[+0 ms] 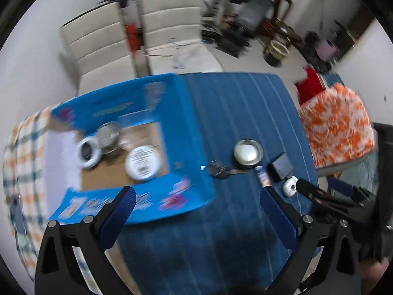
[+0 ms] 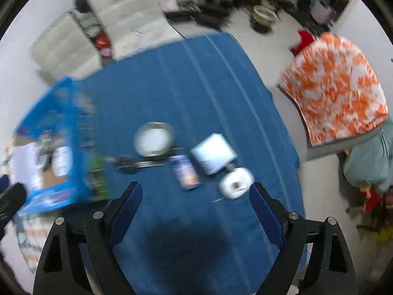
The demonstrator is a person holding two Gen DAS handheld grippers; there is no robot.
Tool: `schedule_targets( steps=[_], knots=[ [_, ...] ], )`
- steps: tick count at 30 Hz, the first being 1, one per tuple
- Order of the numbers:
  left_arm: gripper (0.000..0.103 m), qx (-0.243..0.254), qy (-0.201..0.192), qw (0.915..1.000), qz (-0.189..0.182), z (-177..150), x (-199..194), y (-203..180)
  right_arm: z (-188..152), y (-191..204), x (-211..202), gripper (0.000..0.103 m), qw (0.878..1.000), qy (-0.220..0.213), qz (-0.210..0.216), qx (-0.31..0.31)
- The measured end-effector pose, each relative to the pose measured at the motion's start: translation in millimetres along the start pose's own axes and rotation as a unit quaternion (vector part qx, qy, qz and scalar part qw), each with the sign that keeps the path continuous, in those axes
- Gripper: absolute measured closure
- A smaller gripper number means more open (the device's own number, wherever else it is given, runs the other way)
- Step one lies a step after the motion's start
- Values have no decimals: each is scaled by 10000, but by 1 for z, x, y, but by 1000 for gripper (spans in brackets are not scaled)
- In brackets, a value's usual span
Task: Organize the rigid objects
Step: 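Grasp the gold white-lidded tin with the left tool while the right tool grasps the grey charger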
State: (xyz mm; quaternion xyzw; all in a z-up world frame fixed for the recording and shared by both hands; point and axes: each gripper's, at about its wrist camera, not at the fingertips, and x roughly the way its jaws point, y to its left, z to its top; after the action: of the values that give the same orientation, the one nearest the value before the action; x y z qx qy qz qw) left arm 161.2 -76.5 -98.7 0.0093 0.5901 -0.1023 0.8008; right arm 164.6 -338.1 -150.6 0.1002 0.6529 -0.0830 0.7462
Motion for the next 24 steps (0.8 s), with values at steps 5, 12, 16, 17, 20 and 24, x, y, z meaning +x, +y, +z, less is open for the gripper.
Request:
schedule_targets(
  steps=[5,12,16,17,20,24],
  knots=[
    [0,288,266,9991,186,30,63,-57,32,-13,73,12,9978,452,-306,-381],
    [0,242,697,9964,428,49,132,-79,48,-8,138,26,9919,1109,22,-620],
    [0,97,911,9947,462,50,150,-76,52,-16,143,32,9935,1047,-185,-416],
    [0,60,984,9941,448,52,154,-75,55,-25,143,32,9943,1019,-209,-223],
    [0,-112,1150,9929,279,51,165,-74,63,-45,145,32,9944,1039,-113,163],
    [0,-237,1280,9913,170,56,179,-81,61,-59,148,32,9935,1082,63,354]
  ],
)
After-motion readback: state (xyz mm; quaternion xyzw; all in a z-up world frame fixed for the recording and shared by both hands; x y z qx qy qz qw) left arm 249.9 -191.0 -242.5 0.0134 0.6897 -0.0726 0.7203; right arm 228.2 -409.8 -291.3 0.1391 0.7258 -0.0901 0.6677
